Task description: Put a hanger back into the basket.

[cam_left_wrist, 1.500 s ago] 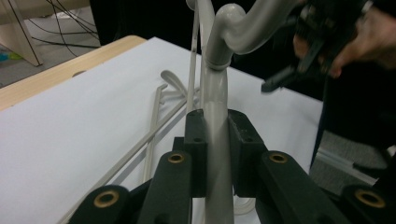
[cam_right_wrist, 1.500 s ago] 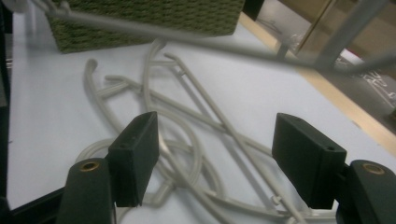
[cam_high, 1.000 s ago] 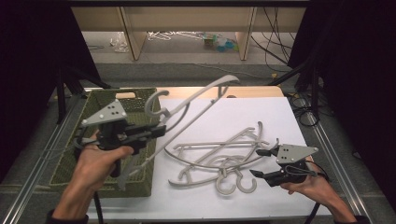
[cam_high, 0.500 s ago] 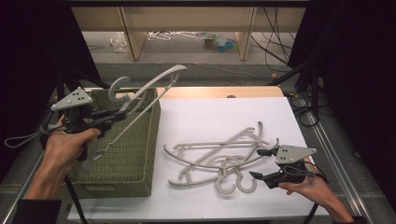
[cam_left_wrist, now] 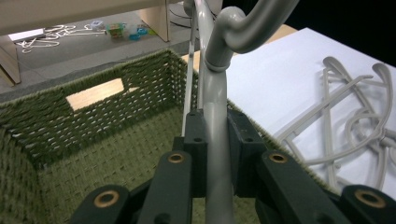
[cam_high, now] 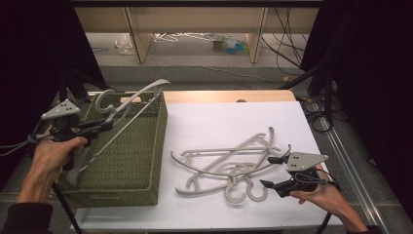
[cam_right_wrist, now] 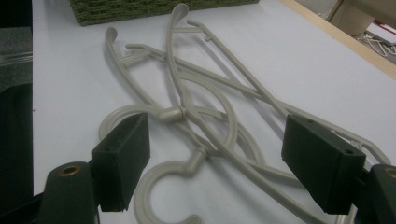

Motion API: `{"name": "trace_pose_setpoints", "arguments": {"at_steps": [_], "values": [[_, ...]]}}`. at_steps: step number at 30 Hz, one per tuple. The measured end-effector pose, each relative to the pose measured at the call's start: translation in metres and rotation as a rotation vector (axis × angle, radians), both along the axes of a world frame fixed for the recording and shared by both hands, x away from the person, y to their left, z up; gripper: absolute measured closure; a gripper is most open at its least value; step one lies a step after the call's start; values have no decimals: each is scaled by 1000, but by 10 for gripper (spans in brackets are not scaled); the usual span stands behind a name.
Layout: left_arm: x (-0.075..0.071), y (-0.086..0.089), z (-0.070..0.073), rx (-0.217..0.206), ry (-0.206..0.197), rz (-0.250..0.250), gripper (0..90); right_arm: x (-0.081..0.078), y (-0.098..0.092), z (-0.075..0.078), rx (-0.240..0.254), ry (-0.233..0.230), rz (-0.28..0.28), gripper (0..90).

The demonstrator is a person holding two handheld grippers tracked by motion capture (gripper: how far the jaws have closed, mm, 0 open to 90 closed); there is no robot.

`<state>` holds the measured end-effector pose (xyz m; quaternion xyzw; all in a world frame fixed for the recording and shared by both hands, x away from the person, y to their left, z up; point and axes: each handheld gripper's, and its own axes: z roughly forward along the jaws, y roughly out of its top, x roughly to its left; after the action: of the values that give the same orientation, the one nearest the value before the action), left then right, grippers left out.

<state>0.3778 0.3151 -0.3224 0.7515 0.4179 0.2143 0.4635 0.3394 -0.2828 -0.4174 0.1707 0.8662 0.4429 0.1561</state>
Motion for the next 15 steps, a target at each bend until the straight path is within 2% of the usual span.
{"name": "trace_pose_setpoints", "arguments": {"at_steps": [3,5,10,15], "values": [[1,8,-5,7,8,14,794,0,0,0,-7,11,5,243],[1,13,-9,12,13,20,794,0,0,-1,-5,-3,10,243],[1,22,-20,4,40,37,794,0,0,0,-9,10,7,242],[1,28,-30,-10,84,46,793,0,0,-2,-9,9,7,242]]}}
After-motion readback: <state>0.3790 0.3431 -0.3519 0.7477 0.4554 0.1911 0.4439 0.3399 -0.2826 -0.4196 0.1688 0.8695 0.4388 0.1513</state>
